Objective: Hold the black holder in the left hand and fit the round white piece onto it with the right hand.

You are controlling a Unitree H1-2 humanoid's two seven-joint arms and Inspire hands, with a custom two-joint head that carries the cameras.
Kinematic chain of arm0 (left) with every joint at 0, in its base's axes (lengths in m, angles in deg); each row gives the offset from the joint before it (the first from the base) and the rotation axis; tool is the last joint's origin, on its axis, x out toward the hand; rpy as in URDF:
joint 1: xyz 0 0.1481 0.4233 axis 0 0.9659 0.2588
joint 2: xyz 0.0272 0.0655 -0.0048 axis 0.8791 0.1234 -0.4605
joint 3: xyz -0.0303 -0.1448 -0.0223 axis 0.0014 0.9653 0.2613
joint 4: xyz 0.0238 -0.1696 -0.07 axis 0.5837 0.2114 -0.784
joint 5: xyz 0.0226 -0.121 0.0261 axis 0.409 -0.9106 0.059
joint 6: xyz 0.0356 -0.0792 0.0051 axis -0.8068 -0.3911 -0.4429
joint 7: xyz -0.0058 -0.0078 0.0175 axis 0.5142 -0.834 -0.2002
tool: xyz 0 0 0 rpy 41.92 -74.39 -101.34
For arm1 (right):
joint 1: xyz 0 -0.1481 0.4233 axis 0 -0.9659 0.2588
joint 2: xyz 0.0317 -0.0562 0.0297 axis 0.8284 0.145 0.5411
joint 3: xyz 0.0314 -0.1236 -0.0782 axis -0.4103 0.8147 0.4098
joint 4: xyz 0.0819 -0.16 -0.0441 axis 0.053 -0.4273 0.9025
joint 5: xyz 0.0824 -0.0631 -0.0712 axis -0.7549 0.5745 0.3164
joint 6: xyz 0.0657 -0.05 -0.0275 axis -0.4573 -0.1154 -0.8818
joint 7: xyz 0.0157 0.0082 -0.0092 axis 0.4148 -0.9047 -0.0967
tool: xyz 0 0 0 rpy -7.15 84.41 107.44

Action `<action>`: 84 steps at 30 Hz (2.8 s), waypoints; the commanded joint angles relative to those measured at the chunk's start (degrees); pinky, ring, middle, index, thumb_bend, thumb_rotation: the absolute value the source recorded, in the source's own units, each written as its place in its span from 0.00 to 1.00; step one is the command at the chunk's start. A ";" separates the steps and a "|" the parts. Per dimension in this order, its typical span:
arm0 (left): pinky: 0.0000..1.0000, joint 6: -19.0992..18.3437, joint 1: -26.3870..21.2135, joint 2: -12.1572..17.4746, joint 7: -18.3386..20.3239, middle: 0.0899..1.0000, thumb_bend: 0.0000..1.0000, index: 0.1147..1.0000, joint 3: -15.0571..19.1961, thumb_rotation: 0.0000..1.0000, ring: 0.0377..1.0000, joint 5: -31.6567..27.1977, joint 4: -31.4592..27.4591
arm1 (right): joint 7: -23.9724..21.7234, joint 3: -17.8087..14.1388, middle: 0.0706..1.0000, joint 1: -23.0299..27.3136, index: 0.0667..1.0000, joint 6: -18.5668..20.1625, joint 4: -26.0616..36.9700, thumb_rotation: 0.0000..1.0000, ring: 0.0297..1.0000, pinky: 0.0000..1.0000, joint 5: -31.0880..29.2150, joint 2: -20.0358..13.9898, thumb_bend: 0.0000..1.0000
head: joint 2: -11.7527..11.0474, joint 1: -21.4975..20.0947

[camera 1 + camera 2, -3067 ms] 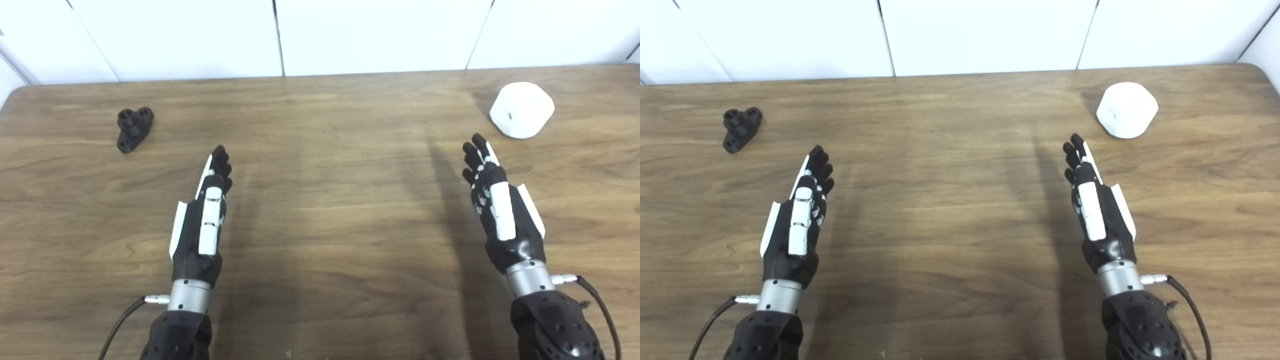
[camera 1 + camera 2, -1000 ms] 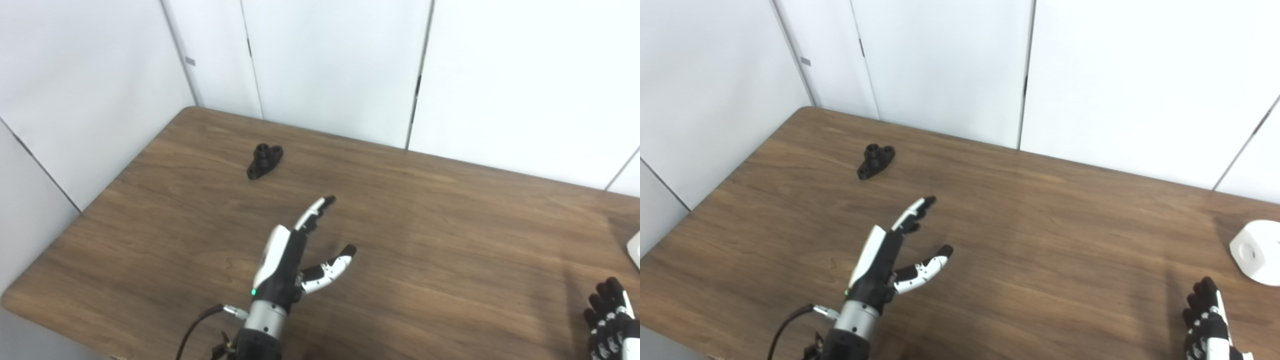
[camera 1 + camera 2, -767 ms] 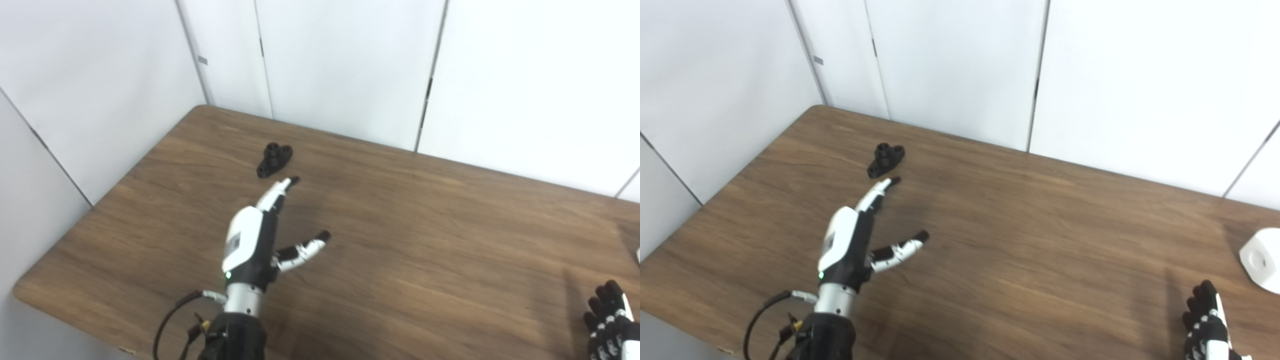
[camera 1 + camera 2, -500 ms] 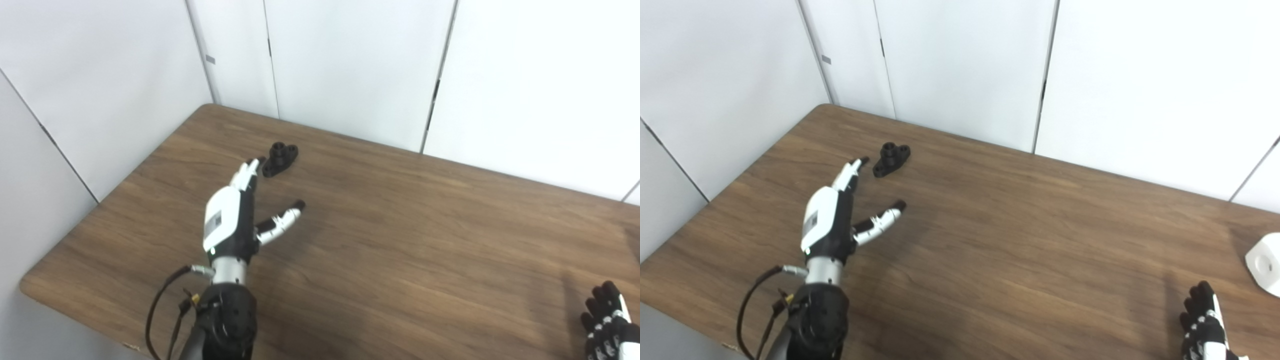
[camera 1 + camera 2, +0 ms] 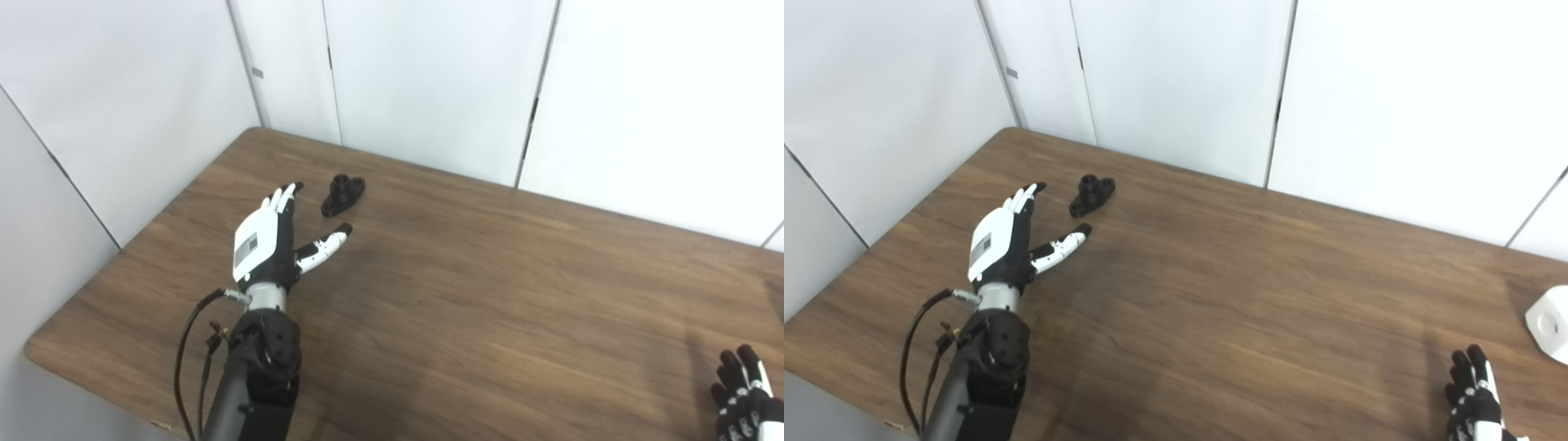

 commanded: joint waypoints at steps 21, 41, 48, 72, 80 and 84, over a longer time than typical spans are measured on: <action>1.00 0.23 -15.17 6.01 -1.49 0.96 0.89 0.83 2.43 0.39 1.00 3.07 21.68 | 1.10 2.46 0.93 -7.14 1.00 -1.47 1.52 1.00 1.00 1.00 2.65 0.14 0.63 | 0.75 -2.62; 1.00 0.45 -19.81 9.82 -10.04 0.94 0.89 0.79 -6.88 0.34 1.00 -3.40 35.30 | 1.25 2.68 0.92 -7.39 1.00 -1.43 1.99 1.00 1.00 1.00 4.82 -0.16 0.64 | 1.33 -4.08; 1.00 0.50 -19.31 10.56 -11.66 0.94 0.86 0.77 -9.35 0.34 1.00 -6.05 35.25 | 1.40 2.53 0.92 -7.24 1.00 -0.78 2.49 1.00 1.00 1.00 4.54 0.21 0.61 | 1.31 -4.42; 1.00 5.75 -16.40 11.80 -20.60 0.83 0.53 0.42 -10.02 0.06 0.94 -12.09 34.08 | 1.48 2.81 0.91 -7.46 1.00 -0.20 4.16 1.00 1.00 1.00 4.82 0.14 0.62 | 1.45 -5.12; 0.99 7.20 -16.30 11.27 -24.25 0.78 0.52 0.42 -10.04 0.04 0.88 -12.52 34.55 | 1.16 2.51 0.92 -7.14 1.00 -0.08 4.19 1.00 1.00 1.00 3.70 -0.11 0.60 | 1.54 -4.95; 0.98 6.78 -16.17 11.39 -24.38 0.77 0.52 0.42 -10.43 0.04 0.88 -12.96 34.04 | 1.18 2.60 0.92 -7.00 1.00 -0.13 4.23 1.00 1.00 1.00 3.90 -0.17 0.59 | 1.52 -5.02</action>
